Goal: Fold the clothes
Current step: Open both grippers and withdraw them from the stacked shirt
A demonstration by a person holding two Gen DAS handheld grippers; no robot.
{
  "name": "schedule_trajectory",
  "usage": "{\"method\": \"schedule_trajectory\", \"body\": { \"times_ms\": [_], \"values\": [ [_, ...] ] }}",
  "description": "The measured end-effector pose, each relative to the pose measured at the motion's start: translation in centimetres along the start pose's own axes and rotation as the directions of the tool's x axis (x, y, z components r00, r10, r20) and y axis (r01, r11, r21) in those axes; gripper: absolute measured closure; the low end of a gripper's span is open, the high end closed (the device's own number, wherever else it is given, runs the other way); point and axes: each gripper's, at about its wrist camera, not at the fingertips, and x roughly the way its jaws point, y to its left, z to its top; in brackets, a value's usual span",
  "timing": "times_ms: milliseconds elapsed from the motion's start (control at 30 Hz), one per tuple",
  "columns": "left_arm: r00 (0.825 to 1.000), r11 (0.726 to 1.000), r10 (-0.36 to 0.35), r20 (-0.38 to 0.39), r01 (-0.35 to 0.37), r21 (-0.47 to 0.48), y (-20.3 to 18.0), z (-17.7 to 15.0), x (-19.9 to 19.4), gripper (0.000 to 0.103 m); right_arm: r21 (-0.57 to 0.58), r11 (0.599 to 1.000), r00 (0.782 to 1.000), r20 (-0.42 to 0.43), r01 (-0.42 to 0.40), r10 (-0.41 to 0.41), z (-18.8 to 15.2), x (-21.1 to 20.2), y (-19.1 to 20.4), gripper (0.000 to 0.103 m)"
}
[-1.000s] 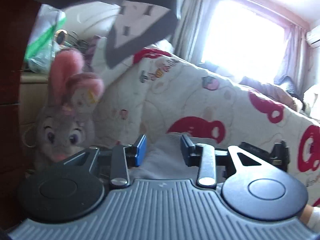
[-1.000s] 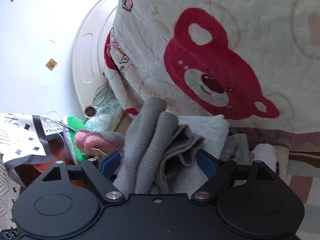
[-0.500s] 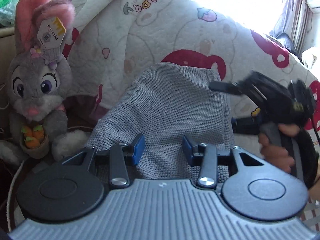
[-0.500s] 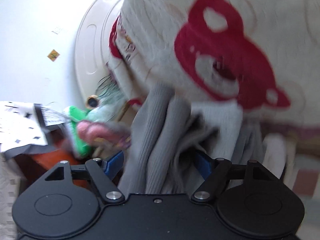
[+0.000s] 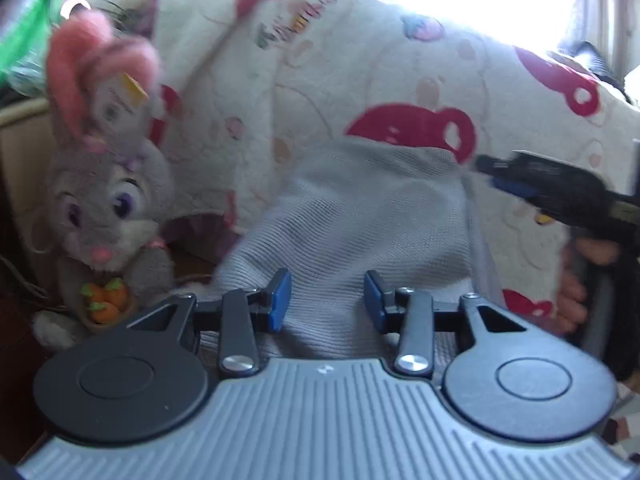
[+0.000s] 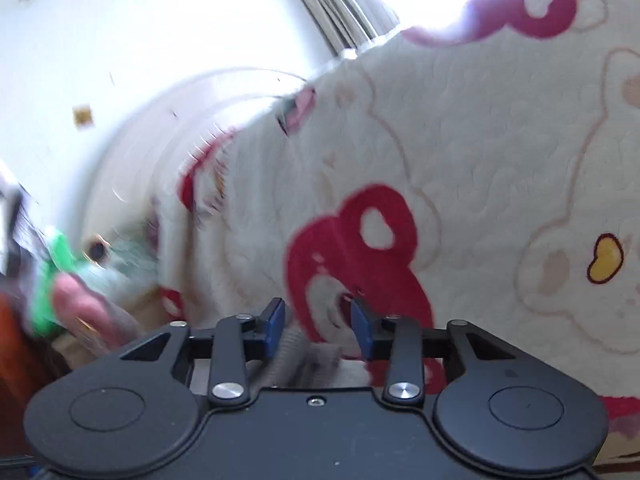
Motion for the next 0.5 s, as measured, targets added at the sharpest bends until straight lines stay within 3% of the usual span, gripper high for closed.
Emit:
{"method": "schedule_trajectory", "body": {
  "times_ms": [67,233,367,500],
  "values": [
    [0.998,0.999,-0.018,0.063,0.015,0.042,-1.2,0.3,-2.1,0.060,0.005,0.992,0.990,-0.056,-0.126,0.126,0.0,-1.5,0.5,0.060],
    [0.997,0.991,-0.077,0.004,0.076,0.111,-3.5,-1.0,-3.9,0.052,-0.159,0.965,0.967,-0.178,-0.209,0.180,-4.0,-4.2,2.4,0.059],
    [0.999,0.992,-0.007,-0.049,0.013,0.125,-4.3,-3.1,-4.5,0.047,-0.124,0.943,0.934,-0.230,-0.308,0.274,-8.0,-6.1,2.8,0.058],
    [0.997,0.997,0.074,-0.034,-0.073,0.013,-2.9,-4.2,-7.3,0.042,-0.015,0.925,0.897,-0.251,-0.379,0.363,-9.4,-8.0,2.3,0.057]
  ]
}}
